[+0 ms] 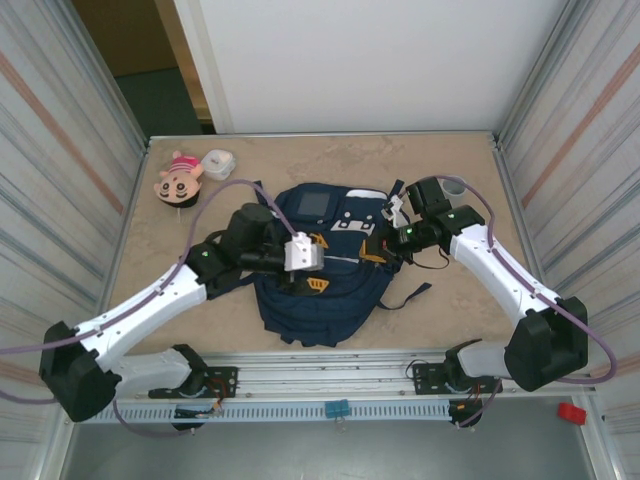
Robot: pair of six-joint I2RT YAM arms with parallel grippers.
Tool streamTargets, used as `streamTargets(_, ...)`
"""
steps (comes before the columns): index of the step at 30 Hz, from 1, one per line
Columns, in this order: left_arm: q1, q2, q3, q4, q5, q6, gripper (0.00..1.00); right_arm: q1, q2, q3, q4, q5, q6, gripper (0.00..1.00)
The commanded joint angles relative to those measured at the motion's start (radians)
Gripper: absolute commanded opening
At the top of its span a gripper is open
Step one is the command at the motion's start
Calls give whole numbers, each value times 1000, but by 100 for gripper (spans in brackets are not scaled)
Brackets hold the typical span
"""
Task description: Pack books, pencil case, and school supplies into a backpack
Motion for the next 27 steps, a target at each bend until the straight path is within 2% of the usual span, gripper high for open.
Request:
streamTargets(1, -30, 80, 33, -4, -142, 37, 73, 11, -8, 50, 48, -56, 17, 9)
streamTargets(6, -41, 178, 66, 29, -167, 12, 70, 12, -9, 49, 50, -62, 17, 9)
streamTargets(9, -47, 213, 67, 63, -202, -2, 63, 13, -10, 49, 52, -64, 19, 9)
streamTargets(11, -48, 231, 70, 84, -214, -24, 48, 12, -11, 49, 55, -66, 20, 9)
streamTargets(13, -49, 233, 68, 97, -188, -33, 26, 13, -14, 48, 55, -68, 11, 10)
streamTargets(15, -45, 219, 50, 119, -143, -30, 9, 11, -14, 43, 56, -77, -29, 14)
streamTargets(16, -39, 205, 30, 138, -104, -25, 5, 7, -15, 36, 61, -83, -67, 18)
streamTargets(21, 27, 138, -46, 218, 91, -53, 2, -30, 8, -11, 98, -127, -224, 39)
streamTargets(24, 57, 106, -63, 219, 141, -49, 2, -31, 30, -19, 101, -153, -342, 51)
streamTargets(27, 81, 81, -74, 222, 174, -45, 2, -28, 46, -31, 99, -178, -453, 58)
